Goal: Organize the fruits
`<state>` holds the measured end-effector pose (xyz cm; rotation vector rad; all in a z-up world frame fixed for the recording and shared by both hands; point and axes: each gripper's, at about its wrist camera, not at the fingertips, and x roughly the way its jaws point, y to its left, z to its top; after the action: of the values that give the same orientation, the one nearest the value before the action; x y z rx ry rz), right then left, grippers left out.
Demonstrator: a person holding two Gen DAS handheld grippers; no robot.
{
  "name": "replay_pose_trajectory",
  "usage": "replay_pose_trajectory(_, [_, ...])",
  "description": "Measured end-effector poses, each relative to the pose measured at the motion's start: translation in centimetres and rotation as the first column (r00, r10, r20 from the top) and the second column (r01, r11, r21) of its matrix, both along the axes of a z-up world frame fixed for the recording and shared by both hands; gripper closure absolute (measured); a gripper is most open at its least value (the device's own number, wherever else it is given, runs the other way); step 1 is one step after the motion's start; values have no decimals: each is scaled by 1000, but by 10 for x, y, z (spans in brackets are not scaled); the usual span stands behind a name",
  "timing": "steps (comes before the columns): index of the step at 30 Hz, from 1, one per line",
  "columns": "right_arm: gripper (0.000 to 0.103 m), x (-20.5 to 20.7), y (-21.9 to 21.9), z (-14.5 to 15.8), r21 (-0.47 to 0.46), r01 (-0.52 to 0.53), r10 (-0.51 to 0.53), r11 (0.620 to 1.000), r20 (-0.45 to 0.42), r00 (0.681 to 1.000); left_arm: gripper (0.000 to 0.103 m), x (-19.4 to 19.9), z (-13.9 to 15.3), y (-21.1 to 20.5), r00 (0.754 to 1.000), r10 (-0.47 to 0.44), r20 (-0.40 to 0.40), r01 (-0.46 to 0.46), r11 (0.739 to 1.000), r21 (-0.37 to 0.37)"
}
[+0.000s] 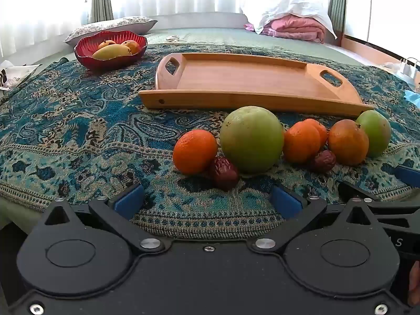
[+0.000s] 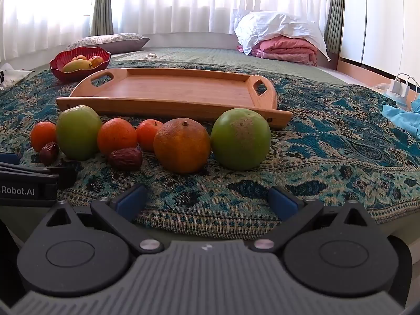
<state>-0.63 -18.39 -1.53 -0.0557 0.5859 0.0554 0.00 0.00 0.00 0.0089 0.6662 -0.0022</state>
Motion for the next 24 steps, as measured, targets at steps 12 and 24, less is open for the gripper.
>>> replay_pose_trajectory(12, [0,0,0,0,-3,0,0,1000,2,1000,0,0,0,0,1000,0,-2,0,1000,1])
replay_pose_trajectory(24, [0,-1,1,0,-6,-1,1,1000,4,1000,0,0,0,0,1000,0,-4,0,1000,3])
